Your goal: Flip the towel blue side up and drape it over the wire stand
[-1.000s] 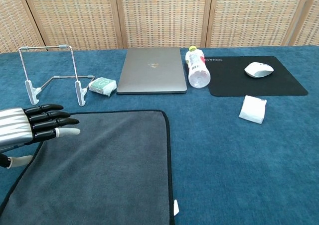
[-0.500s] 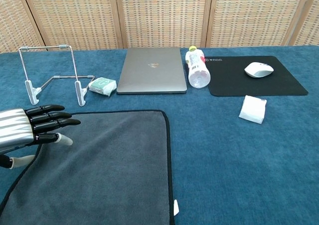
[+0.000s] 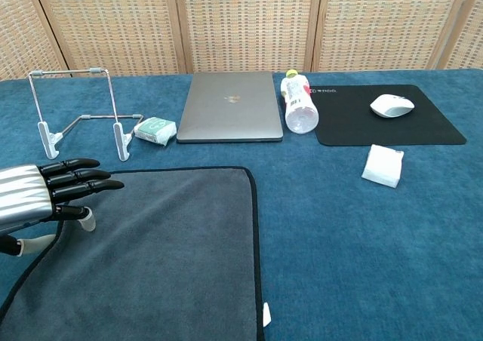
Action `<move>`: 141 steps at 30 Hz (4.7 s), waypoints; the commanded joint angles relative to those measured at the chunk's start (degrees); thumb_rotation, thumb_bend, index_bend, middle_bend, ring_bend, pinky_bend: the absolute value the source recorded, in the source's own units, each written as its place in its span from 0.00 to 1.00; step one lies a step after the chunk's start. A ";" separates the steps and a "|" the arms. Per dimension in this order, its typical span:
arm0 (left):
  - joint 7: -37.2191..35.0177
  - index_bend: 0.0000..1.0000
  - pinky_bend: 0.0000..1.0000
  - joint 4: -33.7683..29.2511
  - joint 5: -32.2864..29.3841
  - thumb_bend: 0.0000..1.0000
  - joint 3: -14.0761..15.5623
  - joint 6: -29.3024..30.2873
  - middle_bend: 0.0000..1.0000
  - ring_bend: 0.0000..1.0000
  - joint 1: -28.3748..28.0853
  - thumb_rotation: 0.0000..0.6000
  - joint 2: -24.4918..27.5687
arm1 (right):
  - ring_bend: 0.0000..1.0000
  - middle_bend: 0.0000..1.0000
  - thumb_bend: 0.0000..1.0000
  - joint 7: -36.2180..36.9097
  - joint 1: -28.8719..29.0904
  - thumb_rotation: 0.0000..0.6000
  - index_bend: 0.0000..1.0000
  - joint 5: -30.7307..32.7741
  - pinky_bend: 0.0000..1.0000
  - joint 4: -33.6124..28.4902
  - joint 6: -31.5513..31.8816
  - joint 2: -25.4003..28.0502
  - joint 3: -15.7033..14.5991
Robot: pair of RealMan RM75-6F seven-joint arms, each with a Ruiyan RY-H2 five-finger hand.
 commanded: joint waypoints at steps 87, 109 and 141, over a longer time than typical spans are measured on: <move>9.91 0.67 0.02 -13.13 -3.74 0.40 -10.32 -14.20 0.00 0.00 -20.27 1.00 -15.25 | 0.00 0.00 0.00 5.97 0.78 1.00 0.00 3.03 0.00 0.50 -2.77 1.99 0.79; 17.07 0.00 0.01 -26.27 -9.90 0.29 -14.79 -19.51 0.00 0.00 -21.44 1.00 -9.57 | 0.00 0.00 0.00 6.88 0.63 1.00 0.00 2.99 0.00 0.51 -2.60 2.36 0.76; 46.41 0.21 0.00 -45.49 -51.18 0.30 -29.33 -34.53 0.00 0.00 -20.76 1.00 -0.80 | 0.00 0.00 0.00 6.14 1.20 1.00 0.00 3.70 0.00 0.55 -3.97 2.13 0.69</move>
